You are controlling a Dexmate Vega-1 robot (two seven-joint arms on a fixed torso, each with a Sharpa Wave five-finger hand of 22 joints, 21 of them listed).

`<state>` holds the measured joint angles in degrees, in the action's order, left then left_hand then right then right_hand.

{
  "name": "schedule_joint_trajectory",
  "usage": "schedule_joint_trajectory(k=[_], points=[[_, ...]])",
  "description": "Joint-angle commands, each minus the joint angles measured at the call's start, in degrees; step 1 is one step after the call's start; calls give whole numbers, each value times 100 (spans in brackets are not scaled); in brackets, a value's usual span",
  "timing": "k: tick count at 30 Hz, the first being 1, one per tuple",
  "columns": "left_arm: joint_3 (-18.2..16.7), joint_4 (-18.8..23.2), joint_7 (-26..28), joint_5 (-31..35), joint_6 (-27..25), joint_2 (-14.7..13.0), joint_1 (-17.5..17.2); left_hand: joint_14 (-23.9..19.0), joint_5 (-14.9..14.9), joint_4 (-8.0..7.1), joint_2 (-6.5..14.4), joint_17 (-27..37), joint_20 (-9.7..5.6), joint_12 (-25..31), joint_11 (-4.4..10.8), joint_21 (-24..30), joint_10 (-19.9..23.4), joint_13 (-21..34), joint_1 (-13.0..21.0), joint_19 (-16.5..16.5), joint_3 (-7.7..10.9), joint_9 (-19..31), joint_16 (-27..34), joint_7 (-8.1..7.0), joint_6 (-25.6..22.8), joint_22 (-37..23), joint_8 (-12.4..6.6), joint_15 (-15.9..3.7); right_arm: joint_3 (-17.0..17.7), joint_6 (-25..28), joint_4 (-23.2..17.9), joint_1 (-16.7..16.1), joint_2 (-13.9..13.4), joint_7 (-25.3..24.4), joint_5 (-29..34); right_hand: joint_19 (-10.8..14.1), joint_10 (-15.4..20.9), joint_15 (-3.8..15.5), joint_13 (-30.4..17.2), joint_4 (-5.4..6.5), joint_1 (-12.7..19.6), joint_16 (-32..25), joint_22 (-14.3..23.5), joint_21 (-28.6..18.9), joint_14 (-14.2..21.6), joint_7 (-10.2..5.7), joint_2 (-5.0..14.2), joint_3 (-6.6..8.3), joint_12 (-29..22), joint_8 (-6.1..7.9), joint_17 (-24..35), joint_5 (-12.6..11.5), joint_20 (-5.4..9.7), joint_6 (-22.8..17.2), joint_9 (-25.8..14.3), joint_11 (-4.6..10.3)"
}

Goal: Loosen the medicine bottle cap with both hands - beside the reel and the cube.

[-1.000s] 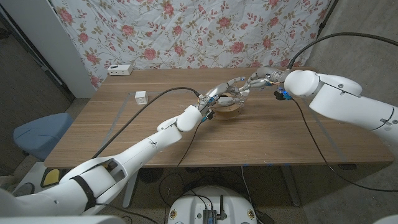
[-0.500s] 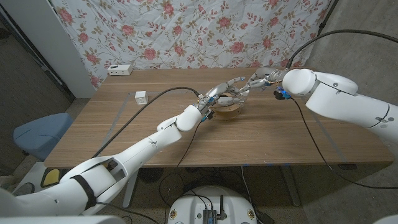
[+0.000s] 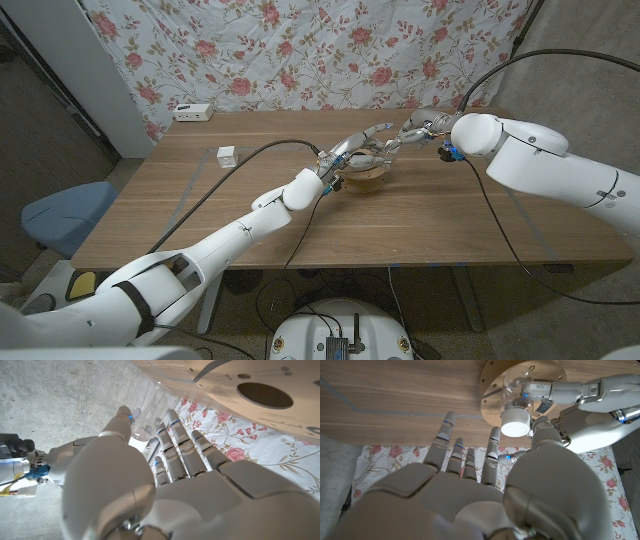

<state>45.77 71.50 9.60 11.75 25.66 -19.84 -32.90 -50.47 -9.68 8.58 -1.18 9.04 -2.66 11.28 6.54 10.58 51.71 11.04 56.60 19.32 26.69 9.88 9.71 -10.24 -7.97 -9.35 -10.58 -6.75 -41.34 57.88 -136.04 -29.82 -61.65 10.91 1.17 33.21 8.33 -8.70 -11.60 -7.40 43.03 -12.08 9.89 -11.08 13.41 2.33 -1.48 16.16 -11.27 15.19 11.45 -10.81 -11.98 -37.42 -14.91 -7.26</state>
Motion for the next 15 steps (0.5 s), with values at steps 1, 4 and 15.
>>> schedule_joint_trajectory(k=[1, 4, 15], points=[[-5, -40, 17, 5, 30, 6, 6, -64, -43, -4, 53, 18, -400, 19, 230, 1, 267, 21, 22, 23, 44, 12, 28, -16, -9, -14, -3, -460, 20, 58, 21, -88, 74, -213, 8, 86, 90, 42, -8, -45, 103, -54, 12, -47, 133, -18, 33, 47, -47, 106, 5, 4, -25, -152, -47, 20], [-1, -69, 16, 6, 49, 16, 26, -65, -43, -3, 53, 18, -399, 24, 233, 2, 279, 21, 23, 24, 44, 12, 28, -19, -2, -13, 0, -456, 25, 48, 24, -100, 75, -243, -3, 102, 122, 39, -8, -55, 119, -56, 12, -49, 140, -28, 44, 55, -56, 131, 6, 4, -23, -192, -60, 23], [0, -81, 13, 4, 48, 20, 38, -58, -44, 0, 53, 16, -401, 19, 234, 1, 268, 21, 28, 23, 49, 12, 23, -17, 2, -14, 2, -467, 46, 17, 28, -173, 105, -400, -7, 168, 243, 88, -7, -108, 208, -73, 9, -55, 195, -89, 75, 92, -82, 253, 8, 7, -21, -389, -119, 91]])
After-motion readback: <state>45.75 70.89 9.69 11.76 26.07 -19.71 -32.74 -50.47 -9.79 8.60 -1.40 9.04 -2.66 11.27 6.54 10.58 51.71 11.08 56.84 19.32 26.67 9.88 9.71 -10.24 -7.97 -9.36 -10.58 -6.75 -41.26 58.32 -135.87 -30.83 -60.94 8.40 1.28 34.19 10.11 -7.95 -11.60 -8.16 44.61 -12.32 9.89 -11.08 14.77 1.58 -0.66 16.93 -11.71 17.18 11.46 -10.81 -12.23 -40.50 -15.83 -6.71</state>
